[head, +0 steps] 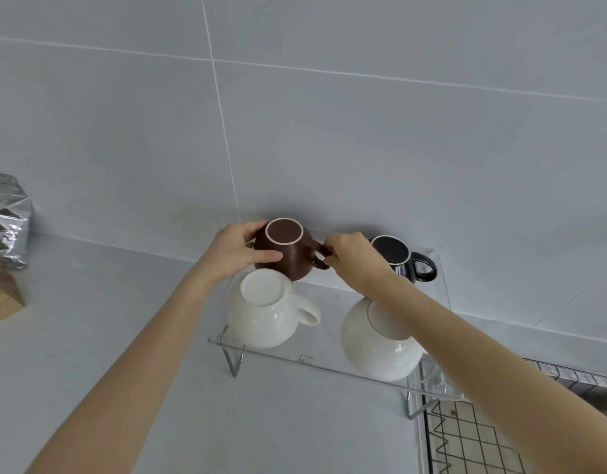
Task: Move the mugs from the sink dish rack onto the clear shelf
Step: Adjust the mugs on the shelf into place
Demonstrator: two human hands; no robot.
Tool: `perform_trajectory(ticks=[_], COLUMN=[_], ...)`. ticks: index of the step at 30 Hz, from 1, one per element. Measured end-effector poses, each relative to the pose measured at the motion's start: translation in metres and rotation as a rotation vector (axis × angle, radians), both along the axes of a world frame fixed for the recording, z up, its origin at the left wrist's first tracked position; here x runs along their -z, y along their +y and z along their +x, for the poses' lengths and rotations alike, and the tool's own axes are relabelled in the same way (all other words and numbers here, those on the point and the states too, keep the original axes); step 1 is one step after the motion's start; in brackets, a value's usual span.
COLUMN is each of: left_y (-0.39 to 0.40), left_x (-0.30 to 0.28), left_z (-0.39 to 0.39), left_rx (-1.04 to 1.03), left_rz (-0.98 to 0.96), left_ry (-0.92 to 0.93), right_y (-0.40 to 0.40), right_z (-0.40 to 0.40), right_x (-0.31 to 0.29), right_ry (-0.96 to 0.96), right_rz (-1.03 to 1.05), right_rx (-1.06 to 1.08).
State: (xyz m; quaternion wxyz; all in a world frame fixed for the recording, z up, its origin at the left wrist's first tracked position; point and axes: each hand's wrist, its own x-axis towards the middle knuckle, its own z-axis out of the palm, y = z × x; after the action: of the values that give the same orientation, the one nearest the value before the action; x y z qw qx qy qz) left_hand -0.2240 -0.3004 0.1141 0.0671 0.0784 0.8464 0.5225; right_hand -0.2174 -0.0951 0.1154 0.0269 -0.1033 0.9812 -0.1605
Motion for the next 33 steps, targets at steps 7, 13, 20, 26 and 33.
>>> perform_trajectory(ticks=[7, 13, 20, 26, 33], left_y=[0.009, 0.011, 0.01, 0.012, 0.012], left_x=[0.002, 0.004, 0.004, 0.0, -0.002], left_z=[0.006, 0.008, 0.006, 0.008, 0.009], left_rx=[-0.115, -0.152, -0.146, -0.153, -0.147], left_rz=[-0.069, -0.077, -0.06, -0.046, -0.081], left_ry=[0.087, 0.11, 0.071, 0.058, 0.029], right_y=[-0.001, -0.001, -0.001, 0.0, 0.004], right_z=[-0.014, -0.013, -0.011, -0.012, 0.002], right_x=[-0.001, 0.004, 0.002, 0.003, -0.003], right_ry=[0.001, 0.018, 0.02, 0.017, 0.024], right_rz=[0.021, 0.015, 0.022, 0.016, -0.113], right_rx=[0.004, 0.01, 0.017, 0.023, -0.012])
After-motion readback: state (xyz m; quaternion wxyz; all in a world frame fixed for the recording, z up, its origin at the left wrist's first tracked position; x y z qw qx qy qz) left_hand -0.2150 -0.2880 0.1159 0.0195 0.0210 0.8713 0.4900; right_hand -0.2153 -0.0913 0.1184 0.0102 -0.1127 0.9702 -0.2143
